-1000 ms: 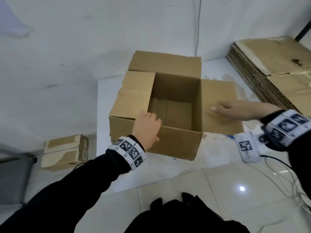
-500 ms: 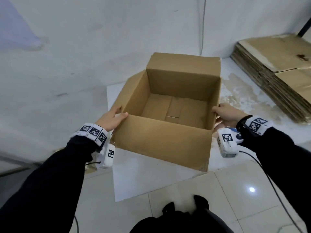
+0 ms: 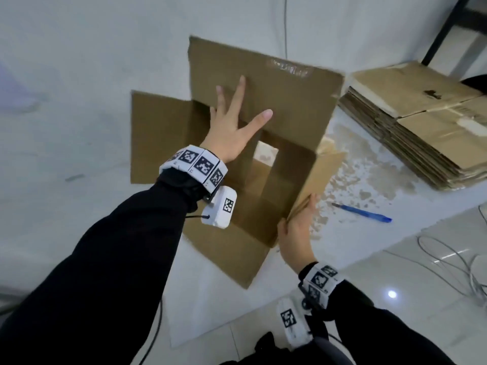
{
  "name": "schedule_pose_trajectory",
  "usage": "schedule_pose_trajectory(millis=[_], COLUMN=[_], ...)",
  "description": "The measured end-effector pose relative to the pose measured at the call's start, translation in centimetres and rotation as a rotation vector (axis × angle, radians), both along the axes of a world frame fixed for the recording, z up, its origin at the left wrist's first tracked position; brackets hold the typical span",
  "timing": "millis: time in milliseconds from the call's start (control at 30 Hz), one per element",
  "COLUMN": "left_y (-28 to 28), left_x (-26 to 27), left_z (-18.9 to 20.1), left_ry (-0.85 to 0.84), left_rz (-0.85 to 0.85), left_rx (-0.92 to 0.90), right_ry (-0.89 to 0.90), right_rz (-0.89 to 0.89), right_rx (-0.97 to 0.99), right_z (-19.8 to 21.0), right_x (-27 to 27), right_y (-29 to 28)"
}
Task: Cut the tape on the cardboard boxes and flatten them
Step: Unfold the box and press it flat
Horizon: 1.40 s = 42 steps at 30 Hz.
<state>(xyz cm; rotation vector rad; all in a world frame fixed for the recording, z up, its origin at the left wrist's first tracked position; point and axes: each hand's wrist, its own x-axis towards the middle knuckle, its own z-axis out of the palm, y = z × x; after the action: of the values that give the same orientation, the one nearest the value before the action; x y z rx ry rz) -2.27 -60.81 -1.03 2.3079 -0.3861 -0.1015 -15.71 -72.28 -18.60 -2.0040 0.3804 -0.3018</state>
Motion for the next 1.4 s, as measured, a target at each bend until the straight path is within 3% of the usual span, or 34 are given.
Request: schedule_pose_trajectory(millis=[67,200,367,433,533,633,767,867,1000,1133,1200,1267,1333,1400], left_y=[-0.3,0.0,1.4,2.2,3.9,6.3,8.2,7.2,5.9,5.4,4.2,1.5,-2.8,-6.9], left_x=[0.3,1.1,1.8,1.6,1.2,0.8,-0.1,-1.0,-3.0,-5.2,-6.5,-8.1,-9.2,-9.3], left_z=[-0.5,-0.8,-0.4,-0.4,-0.4,-0.5,-1.1,-1.2,-0.9,0.8,2.2,3.1,2.9,1.1], left_ry=[0.075,0.133,0.206,0.237,0.272,0.313,0.356,0.362,0.308,0.219,-0.001,-0.218,-0.275,-0.194], left_rz=[0.05,0.074,0.044,0.018,-0.034,-0.059,-0.046,-0.009,0.037,0.18,0.264,0.329,0.343,0.356], left_rx=[0.14,0.389,0.57,0.605,0.653,0.71,0.697,0.657,0.634,0.775,0.831,0.689,0.572,0.621], right_ry=[-0.085,-0.056,-0.061,0.074,0.299,0.368,0.109,-0.205,-0.278,-0.054,0.048,0.125,0.127,0.054], right_rz=[0.027,0.092,-0.041,-0.045,0.196,0.424,0.342,0.465,0.71,0.958,1.013,1.058,1.064,1.039], right_rx=[0.028,-0.037,0.299,0.432,0.553,0.49,0.522,0.593,0.358,0.014,-0.013,-0.02,-0.07,-0.169], right_z=[-1.3,-2.1,0.6,1.4,1.8,2.4,5.3,8.7,11.8,11.7,12.0,12.3,12.3,11.8], right_x=[-0.6,-1.1,-2.2,-1.0,0.7,2.0,4.4,7.0,9.9,12.3,13.4,14.5,15.2,15.7], right_y=[0.9,1.7,-3.2,-6.4,-9.6,-10.1,-9.8,-10.3,-9.1,-8.2,-7.8,-7.4,-7.2,-7.7])
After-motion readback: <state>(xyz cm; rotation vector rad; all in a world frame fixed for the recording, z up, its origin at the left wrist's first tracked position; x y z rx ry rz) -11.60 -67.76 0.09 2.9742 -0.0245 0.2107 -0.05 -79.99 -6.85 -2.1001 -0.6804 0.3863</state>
